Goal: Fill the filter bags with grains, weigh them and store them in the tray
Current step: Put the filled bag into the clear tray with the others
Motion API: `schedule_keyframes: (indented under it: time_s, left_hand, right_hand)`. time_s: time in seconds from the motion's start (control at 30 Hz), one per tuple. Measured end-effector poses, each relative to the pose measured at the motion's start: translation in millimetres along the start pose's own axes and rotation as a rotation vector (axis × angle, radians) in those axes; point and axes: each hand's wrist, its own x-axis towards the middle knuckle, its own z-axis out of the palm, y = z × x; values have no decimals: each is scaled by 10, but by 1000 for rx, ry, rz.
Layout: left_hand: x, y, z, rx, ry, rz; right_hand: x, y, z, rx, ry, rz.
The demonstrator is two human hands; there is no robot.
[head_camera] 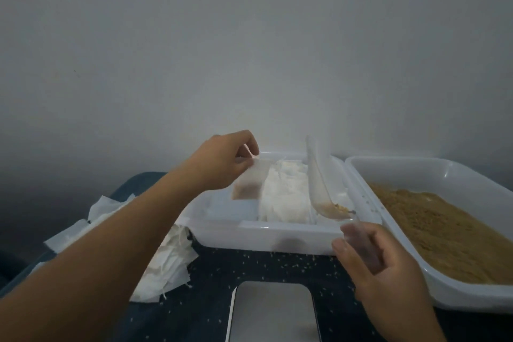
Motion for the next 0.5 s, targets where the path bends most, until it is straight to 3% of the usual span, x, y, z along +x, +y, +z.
schedule_keyframes:
  time_s: [0.27, 0.5]
  left_hand:
    - [505, -417, 435, 215, -170, -128]
    - [764, -694, 803, 278, -230, -129]
  right_hand:
    - [-11, -58, 55, 24, 20, 90]
    - [-18, 3, 103, 80, 30, 151]
